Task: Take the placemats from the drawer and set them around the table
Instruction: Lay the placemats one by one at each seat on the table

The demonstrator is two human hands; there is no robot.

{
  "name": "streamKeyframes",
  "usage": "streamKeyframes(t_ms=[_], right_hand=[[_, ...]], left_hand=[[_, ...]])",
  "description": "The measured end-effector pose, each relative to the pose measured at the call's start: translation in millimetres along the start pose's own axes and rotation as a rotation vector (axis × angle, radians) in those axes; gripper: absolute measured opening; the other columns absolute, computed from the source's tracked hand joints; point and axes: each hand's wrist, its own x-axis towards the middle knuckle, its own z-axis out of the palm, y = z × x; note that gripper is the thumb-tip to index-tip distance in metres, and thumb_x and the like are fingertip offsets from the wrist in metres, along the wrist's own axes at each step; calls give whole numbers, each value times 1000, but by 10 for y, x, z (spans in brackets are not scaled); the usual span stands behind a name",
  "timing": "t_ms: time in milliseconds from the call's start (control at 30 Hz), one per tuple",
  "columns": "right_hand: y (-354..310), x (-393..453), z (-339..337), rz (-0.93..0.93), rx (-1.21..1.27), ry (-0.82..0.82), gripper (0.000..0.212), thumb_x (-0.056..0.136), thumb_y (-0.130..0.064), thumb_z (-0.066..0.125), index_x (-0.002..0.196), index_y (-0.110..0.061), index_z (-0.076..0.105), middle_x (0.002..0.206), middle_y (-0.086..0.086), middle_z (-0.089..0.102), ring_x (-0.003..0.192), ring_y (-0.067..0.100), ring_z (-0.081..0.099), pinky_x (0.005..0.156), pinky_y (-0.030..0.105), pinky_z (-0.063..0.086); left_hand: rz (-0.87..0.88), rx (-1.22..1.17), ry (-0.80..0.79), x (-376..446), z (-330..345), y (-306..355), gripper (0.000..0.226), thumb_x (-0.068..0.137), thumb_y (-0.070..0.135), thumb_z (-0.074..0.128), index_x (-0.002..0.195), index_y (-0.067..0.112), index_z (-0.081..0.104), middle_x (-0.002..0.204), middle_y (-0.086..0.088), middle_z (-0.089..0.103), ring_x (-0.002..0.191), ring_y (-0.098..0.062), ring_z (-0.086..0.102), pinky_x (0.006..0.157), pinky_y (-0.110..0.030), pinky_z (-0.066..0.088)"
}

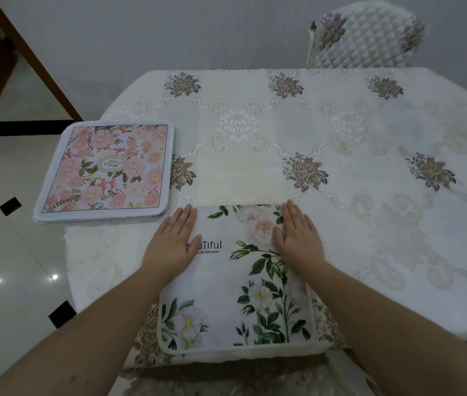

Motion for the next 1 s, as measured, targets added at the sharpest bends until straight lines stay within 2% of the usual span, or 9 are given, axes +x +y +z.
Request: streamKeyframes(t_ms=[100,200,333,433,500,567,600,733,1000], right_hand=[[118,-62,-61,-23,-55,-36,62,102,-46,12,156,-18,0,164,-2,-3,149,9,-6,121,30,-5],[93,-138,-93,68,-26,-10,61,102,-41,8,156,-15,1,164,1,-1,150,11,-4,120,29,-7],[-458,-353,-3,61,132,73,60,101,-34,9,156,-12,3,164,3,0,151,15,-2,121,33,-4],[-934,-554,177,-14,146,22,63,97,-37,1,156,-13,2,164,1,-2,150,14,-4,121,33,-5],[-1078,-668,301,-38,89,-7,66,95,-37,3,155,-11,13,163,4,11,150,17,7,121,32,-4],[-1069,-735,385,-39,48,9,61,98,-35,16,152,-9,27,160,6,26,148,19,21,119,34,3],[-1037,-740,388,-47,37,9,60,99,-35,19,152,-10,28,159,6,27,148,19,22,119,35,5],[-872,-713,356,-132,-1,10,60,100,-41,23,155,-16,22,162,2,20,150,17,15,120,39,7],[-372,-826,242,-45,-14,2,61,102,-44,18,156,-21,2,164,-4,-1,149,9,-8,122,34,-4]], left_hand=[[-4,31,-33,-127,-47,-131,76,90,63,-5,156,25,-10,164,9,-11,150,-6,-11,121,-27,-7],[-56,35,-50,-194,-122,-100,83,87,63,-8,157,19,-6,165,3,-6,151,-9,-8,119,-27,-7],[-50,-100,36,-276,-152,362,71,97,50,7,158,14,5,166,-1,4,152,-15,1,120,-27,-4],[-30,-117,8,-361,31,678,72,93,48,-2,158,16,5,166,0,3,152,-15,2,120,-29,-4],[-58,-99,-4,-414,173,754,71,93,46,-2,157,16,8,165,1,4,152,-15,5,119,-29,-6],[-66,-61,10,-479,244,764,64,99,43,8,156,15,15,164,-1,14,151,-17,14,120,-30,-2],[-60,-41,22,-510,264,749,61,100,43,14,155,15,17,163,-2,18,150,-16,16,120,-31,1],[-5,19,39,-618,286,650,62,101,47,19,157,20,14,163,1,12,151,-14,12,121,-35,3],[12,47,47,-854,247,352,65,101,50,14,158,22,5,164,4,1,152,-12,1,121,-33,0]])
